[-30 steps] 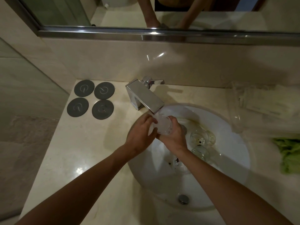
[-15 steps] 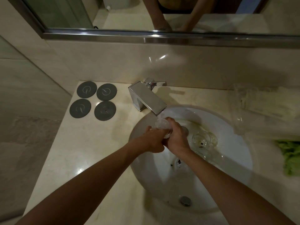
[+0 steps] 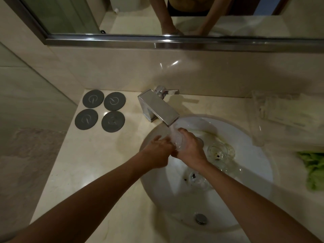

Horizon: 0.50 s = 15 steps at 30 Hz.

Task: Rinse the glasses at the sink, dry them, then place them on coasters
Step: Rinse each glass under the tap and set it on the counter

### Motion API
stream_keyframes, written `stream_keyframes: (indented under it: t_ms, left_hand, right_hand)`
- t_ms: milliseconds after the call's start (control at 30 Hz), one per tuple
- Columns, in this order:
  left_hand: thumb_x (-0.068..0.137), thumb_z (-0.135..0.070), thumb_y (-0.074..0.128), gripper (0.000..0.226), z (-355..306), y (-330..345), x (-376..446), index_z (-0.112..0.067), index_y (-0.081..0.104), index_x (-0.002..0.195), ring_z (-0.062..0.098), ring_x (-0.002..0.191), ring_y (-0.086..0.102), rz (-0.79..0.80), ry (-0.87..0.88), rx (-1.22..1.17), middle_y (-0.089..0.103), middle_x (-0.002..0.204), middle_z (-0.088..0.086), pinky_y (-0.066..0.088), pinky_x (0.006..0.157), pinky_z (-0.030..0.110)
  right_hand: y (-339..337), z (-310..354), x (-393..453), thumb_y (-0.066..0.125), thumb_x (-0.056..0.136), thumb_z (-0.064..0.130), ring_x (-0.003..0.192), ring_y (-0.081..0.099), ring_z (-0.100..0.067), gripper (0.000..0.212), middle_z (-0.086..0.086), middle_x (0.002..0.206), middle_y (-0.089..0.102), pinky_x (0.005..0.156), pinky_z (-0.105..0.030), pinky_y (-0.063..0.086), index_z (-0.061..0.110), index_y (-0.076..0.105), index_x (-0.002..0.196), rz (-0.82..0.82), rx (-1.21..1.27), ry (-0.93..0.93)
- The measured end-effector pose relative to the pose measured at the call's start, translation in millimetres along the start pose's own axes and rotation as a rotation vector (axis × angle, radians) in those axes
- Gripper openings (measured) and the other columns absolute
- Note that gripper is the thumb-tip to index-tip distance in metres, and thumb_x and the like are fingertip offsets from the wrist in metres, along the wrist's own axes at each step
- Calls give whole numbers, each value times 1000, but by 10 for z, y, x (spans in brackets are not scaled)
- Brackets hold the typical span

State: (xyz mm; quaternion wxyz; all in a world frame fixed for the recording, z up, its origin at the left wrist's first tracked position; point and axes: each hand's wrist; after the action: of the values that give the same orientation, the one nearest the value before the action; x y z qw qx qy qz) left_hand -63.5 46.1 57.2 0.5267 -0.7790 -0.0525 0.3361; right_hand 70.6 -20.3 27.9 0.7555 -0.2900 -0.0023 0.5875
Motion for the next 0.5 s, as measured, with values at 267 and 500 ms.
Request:
stream_keyframes:
  t_ms: [267,500]
  left_hand:
    - [84,10,54,52,-90,0,-38,-9,62,132,15,115,62,-129,-32,-856,67,127,6,47,92,16]
    - [91,2,47,39,86,-61,-103,-20,59,120,18,129,44,-103,135,94,57,131,4,33,106,33]
  right_hand:
    - [-58,-33,2,83,76,9,109,55,-10,82,5,136,48,77,-5,44,22,44,146,22,3,-2]
    - [-147,110,58,88,71,18,103,52,-10,81,9,113,54,70,-4,42,26,46,140,169,218,88]
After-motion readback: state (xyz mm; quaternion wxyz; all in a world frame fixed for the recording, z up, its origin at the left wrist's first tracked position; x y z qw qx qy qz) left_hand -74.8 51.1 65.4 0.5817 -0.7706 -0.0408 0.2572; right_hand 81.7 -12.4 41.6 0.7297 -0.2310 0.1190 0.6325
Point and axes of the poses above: each hand's wrist, its own x-axis towards the middle knuckle, its own y-axis out of the palm, z = x × y
